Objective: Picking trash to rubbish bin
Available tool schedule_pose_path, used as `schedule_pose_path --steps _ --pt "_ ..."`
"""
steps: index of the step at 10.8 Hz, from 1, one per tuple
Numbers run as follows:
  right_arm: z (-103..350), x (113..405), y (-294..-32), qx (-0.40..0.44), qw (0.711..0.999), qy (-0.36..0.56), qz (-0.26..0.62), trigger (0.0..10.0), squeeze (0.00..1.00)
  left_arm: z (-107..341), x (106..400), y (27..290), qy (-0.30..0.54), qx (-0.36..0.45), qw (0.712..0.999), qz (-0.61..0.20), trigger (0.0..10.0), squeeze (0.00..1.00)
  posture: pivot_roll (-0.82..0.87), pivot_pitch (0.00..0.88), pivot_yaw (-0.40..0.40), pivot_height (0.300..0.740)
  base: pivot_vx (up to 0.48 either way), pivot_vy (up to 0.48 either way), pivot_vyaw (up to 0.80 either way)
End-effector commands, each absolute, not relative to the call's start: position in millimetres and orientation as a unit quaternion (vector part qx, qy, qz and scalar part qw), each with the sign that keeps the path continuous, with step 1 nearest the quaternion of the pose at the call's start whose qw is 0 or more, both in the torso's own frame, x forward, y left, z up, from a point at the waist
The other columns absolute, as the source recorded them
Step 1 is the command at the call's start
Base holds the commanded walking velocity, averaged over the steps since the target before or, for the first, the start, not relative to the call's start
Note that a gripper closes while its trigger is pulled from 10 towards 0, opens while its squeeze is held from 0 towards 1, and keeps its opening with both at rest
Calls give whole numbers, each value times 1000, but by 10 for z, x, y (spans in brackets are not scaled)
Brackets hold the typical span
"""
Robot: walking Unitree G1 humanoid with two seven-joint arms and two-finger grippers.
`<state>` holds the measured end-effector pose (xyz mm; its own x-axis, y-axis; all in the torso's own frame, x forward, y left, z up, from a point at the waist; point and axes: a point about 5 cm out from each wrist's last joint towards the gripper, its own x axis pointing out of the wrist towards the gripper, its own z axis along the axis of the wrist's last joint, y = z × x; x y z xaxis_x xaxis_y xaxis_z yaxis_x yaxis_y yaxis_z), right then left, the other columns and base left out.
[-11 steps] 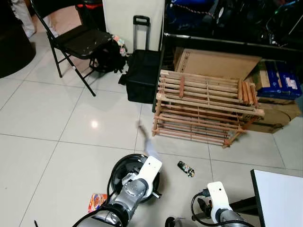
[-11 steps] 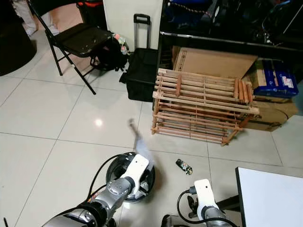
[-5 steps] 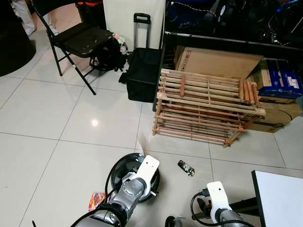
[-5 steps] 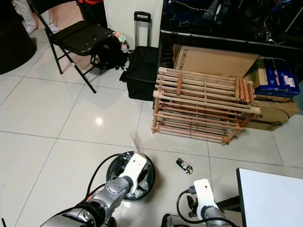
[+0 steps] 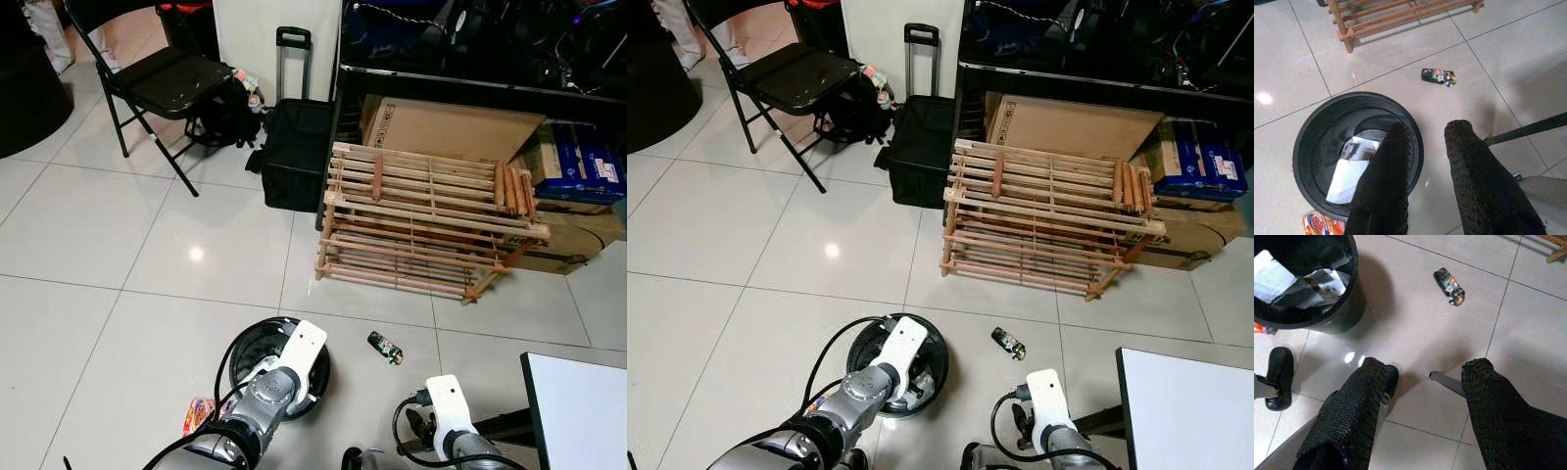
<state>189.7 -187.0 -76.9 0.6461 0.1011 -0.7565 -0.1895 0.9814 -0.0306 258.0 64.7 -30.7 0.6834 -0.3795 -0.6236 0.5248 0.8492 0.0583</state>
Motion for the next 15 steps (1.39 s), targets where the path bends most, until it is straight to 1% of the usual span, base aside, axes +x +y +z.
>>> schedule_pose_path --steps 1,3,4,5,6,8,11,13,15 --pt "-772 1883 -1893 -49 906 413 74 10000 0 -295 2598 665 305 119 914 -241 10000 0 -44 148 -66 740 0 0 0" --pt "-743 1937 -1900 -48 910 406 71 10000 0 -290 2644 919 291 104 931 -192 10000 0 -28 142 -60 740 0 0 0" --pt "-699 2015 -1890 -49 916 392 73 10000 0 -311 2633 1243 281 106 945 -133 10000 0 -11 136 -59 740 0 0 0" --pt "-636 2122 -1854 -47 924 370 81 10000 0 -354 2562 1527 282 116 949 -84 10000 0 2 126 -56 740 0 0 0" --pt "-597 2184 -1835 -45 929 358 84 10000 0 -365 2527 1626 278 120 950 -68 10000 0 7 119 -55 740 0 0 0" --pt "-559 2239 -1798 -46 933 344 98 10000 0 -353 2476 1738 253 140 956 -50 10000 0 20 105 -59 740 0 0 0" --pt "-499 2303 -1783 -40 941 318 107 10000 0 -286 2472 1808 212 135 968 -27 10000 0 20 98 -62 740 0 0 0" --pt "-387 2406 -1777 -38 954 273 122 10000 0 -137 2468 1958 147 139 979 11 10000 0 35 87 -70 740 0 0 0" --pt "-222 2557 -1772 -30 968 215 125 10000 0 7 2480 2034 101 150 983 28 10000 0 34 76 -67 740 0 0 0"
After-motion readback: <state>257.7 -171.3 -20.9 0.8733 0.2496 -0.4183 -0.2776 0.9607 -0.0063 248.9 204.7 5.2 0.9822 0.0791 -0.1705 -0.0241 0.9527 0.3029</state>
